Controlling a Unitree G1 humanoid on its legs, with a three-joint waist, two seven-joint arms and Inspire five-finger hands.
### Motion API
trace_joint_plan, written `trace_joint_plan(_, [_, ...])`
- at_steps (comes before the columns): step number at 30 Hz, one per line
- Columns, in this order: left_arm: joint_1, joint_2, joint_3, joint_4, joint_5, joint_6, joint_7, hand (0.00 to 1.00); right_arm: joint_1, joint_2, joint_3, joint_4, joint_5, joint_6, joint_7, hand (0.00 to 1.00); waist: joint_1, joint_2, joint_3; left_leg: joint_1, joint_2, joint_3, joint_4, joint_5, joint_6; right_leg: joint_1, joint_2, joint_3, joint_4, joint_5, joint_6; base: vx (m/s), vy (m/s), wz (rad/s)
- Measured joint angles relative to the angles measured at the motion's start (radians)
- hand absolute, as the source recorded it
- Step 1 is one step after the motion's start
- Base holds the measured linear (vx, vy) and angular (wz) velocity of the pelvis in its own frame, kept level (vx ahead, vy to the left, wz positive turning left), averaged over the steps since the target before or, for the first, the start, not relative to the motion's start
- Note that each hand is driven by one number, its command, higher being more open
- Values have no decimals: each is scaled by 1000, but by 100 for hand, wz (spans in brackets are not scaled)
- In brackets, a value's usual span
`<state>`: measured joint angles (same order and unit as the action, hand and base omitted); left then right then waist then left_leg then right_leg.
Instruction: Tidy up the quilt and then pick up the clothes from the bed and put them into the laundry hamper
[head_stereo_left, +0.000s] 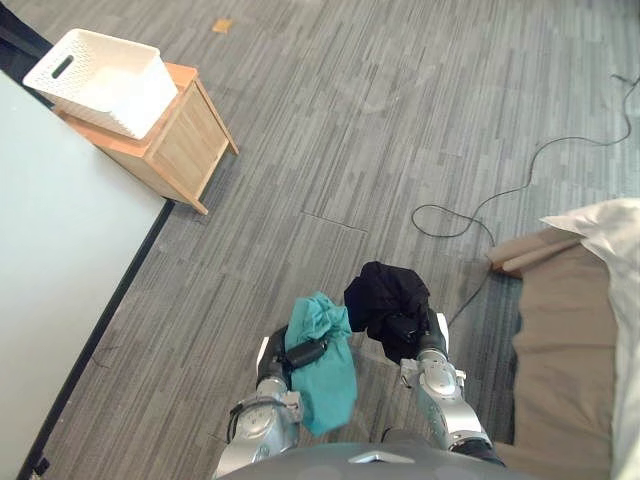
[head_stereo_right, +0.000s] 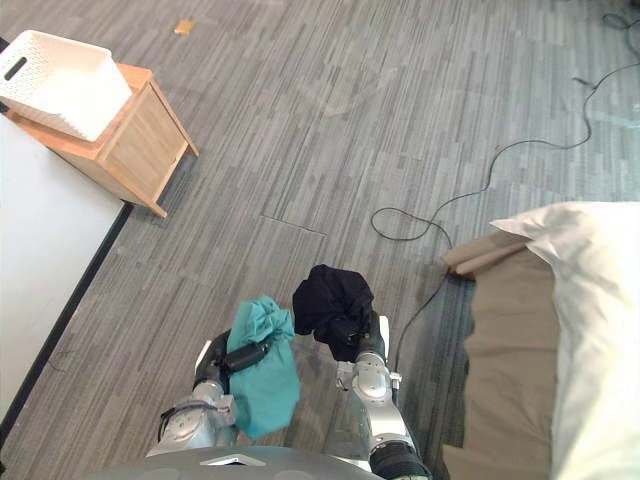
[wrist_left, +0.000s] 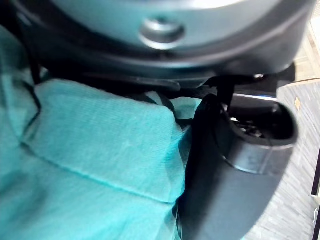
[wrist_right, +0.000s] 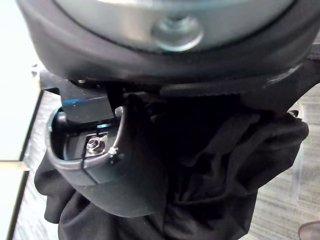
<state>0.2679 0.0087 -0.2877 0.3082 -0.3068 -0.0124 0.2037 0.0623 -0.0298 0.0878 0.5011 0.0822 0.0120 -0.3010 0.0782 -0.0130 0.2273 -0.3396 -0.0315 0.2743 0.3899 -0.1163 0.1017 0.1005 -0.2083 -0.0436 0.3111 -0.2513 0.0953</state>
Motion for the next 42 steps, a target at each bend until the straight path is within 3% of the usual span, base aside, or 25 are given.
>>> trace_joint_plan(1, [-4, 4, 4, 5, 0, 0, 2, 0, 2, 7, -1, 13, 0, 5, 3, 0, 0, 0, 0, 26, 2, -1, 10, -7, 5, -16, 1, 3, 77, 41, -16, 657, 142, -25])
trace_joint_plan(2, [-1, 17, 12, 15, 1, -1, 3, 0, 10, 29, -4, 39, 0, 7, 6, 0, -2, 0, 3, 102, 10, -9, 28, -16, 5, -62, 6, 6, 266, 179, -43, 616, 112, -42])
trace_joint_plan(3, [8, 29, 11, 23, -2, -5, 4, 0, 42, 43, 0, 42, 0, 4, 7, 0, -6, 11, 8, 235, 11, -16, -36, -30, 5, -117, 7, 9, 483, 280, -25, 610, 97, -42])
trace_joint_plan(6, [-17, 32, 8, 60, -13, -12, 6, 0, 62, 44, 0, 40, 0, -8, 7, 0, -61, 21, 14, 449, 0, -65, -199, -49, 20, -307, 37, -54, 841, 154, -116, 599, 18, 15])
trace_joint_plan(8, [-84, 38, -10, 97, -34, -12, 8, 0, 55, 43, -10, 30, 1, -8, 5, 0, -98, 28, 50, 530, 9, -124, -259, -53, 26, -441, 58, -128, 826, 61, -132, 610, -145, 56])
trace_joint_plan(10, [-137, 39, -34, 120, -37, -8, 8, 0, 38, 38, -20, -26, 2, -22, 4, 0, -135, 42, 92, 581, 38, -184, -257, -81, 22, -553, 72, -183, 614, 17, -125, 579, -240, 80])
trace_joint_plan(12, [-151, 38, -69, 119, -22, -8, -2, 0, 28, 35, -41, -54, 4, -30, 1, 0, -162, 68, 107, 639, 110, -237, -255, -139, -39, -597, 85, -139, 184, 106, -35, 696, -371, 116])
trace_joint_plan(13, [-149, 38, -73, 118, -9, -8, -6, 0, 27, 35, -42, -54, 5, -29, -2, 0, -160, 65, 106, 655, 124, -243, -255, -152, -58, -597, 83, -120, 62, 159, -25, 829, -519, 103])
trace_joint_plan(14, [-143, 37, -76, 121, 6, -8, -8, 0, 30, 35, -40, -53, 7, -25, -5, 0, -152, 54, 106, 694, 140, -256, -257, -174, -97, -595, 61, -108, -43, 349, -8, 597, -397, 62])
trace_joint_plan(15, [-144, 35, -79, 129, 6, -7, -7, 0, 24, 34, -35, -48, 7, -22, -5, 0, -146, 67, 110, 709, 161, -258, -250, -174, -103, -596, 72, -122, -8, 428, -55, 733, -485, 38])
trace_joint_plan(16, [-157, 24, -82, 153, 8, -2, -10, 0, -16, 22, -45, -27, 7, -17, -7, 0, -128, 119, 131, 686, 221, -254, -153, -127, -165, -605, 111, -158, 108, 326, -106, 704, -480, 13])
trace_joint_plan(19, [-130, 5, -78, 153, 28, -2, -24, 0, -37, 0, -28, 4, 2, -1, -8, 0, -114, 169, 156, 435, 308, -326, 498, 168, -280, -444, 180, -205, 166, 156, -167, 711, -462, -1])
trace_joint_plan(21, [-113, -15, -75, 135, 24, -4, -24, 0, -40, -13, -26, 5, 3, 1, -12, 0, -88, 181, 164, 272, 324, -317, 818, 104, -242, -279, 234, -205, 63, 140, -179, 699, -356, -32])
trace_joint_plan(24, [-77, -13, -77, 51, 18, -11, -33, 0, -71, -10, -18, 5, 3, -10, -23, 0, -41, 132, 176, 93, 257, -228, 843, -23, -201, -57, 252, -129, -130, 133, -188, 704, -284, -59])
trace_joint_plan(27, [-59, -30, -54, 26, -6, -16, -34, 0, -117, -17, -17, 26, 3, -12, -27, 0, -1, 135, 172, -37, 163, -188, 508, -79, -202, 65, 264, -63, -246, 102, -179, 589, -74, -57])
trace_joint_plan(30, [-57, -49, -25, 26, -7, -31, -40, 0, -92, -29, -12, 64, 1, -7, -18, 0, 7, 114, 165, -61, 108, 58, 35, 18, -126, 191, 243, -83, -288, 11, -139, 777, 5, 17])
trace_joint_plan(31, [-52, -51, -14, 26, -7, -30, -40, 0, -67, -37, -9, 81, 0, -2, -12, 0, 16, 106, 153, -52, 79, 169, -80, 117, -47, 247, 240, -93, -293, -21, -99, 997, 30, 27])
trace_joint_plan(32, [-46, -52, 2, 32, -20, -30, -38, 0, -50, -22, 0, 116, -1, 4, -12, 0, 40, 57, 121, -34, 33, 222, -91, 158, 103, 263, 199, -93, -266, -56, -60, 864, 9, 42])
trace_joint_plan(33, [-45, -58, 19, 39, -35, -27, -34, 0, -39, -16, 0, 126, -3, 11, -11, 0, 37, 23, 101, -33, 4, 218, -90, 141, 141, 248, 166, -104, -220, -64, -46, 1061, 21, 62])
trace_joint_plan(34, [-43, -57, 48, 39, -52, -28, -25, 0, -36, -9, -1, 161, -33, 23, 0, 0, 34, 4, 103, -13, -12, 178, -39, 86, 166, 209, 148, -112, -44, -34, 8, 876, 17, 94])
trace_joint_plan(36, [-37, -46, 70, 47, -78, -31, -20, 0, 2, 20, 1, 184, -75, 40, 14, 0, 43, 9, 95, 33, 18, 105, 129, -29, 144, 125, 192, -137, 313, 260, 82, 812, 20, 109])
trace_joint_plan(37, [-26, -38, 72, 49, -86, -33, -20, 0, 26, 29, 4, 182, -78, 37, 13, 0, 42, 0, 79, 78, 14, 65, 105, -61, 143, 84, 181, -136, 438, 315, 106, 597, -31, 133])
trace_joint_plan(38, [-22, -37, 80, 60, -94, -32, -9, 0, 45, 27, 17, 181, -78, 27, 17, 0, 42, -34, 61, 166, -33, -23, 37, -94, 84, -5, 140, -158, 672, 266, 81, 738, -122, 167])
trace_joint_plan(39, [-28, -42, 77, 85, -116, -32, 2, 0, 47, 10, 24, 181, -79, 23, 19, 0, 27, -27, 63, 246, -60, -100, -8, -95, 84, -78, 102, -180, 785, 206, 19, 580, -188, 174])
trace_joint_plan(42, [-16, -50, 63, 104, -128, -32, 17, 0, 66, -38, 23, 124, -77, 17, 22, 0, -17, 51, 54, 375, -32, -332, -104, -122, 35, -250, 78, -223, 797, 78, -120, 635, -332, 199])
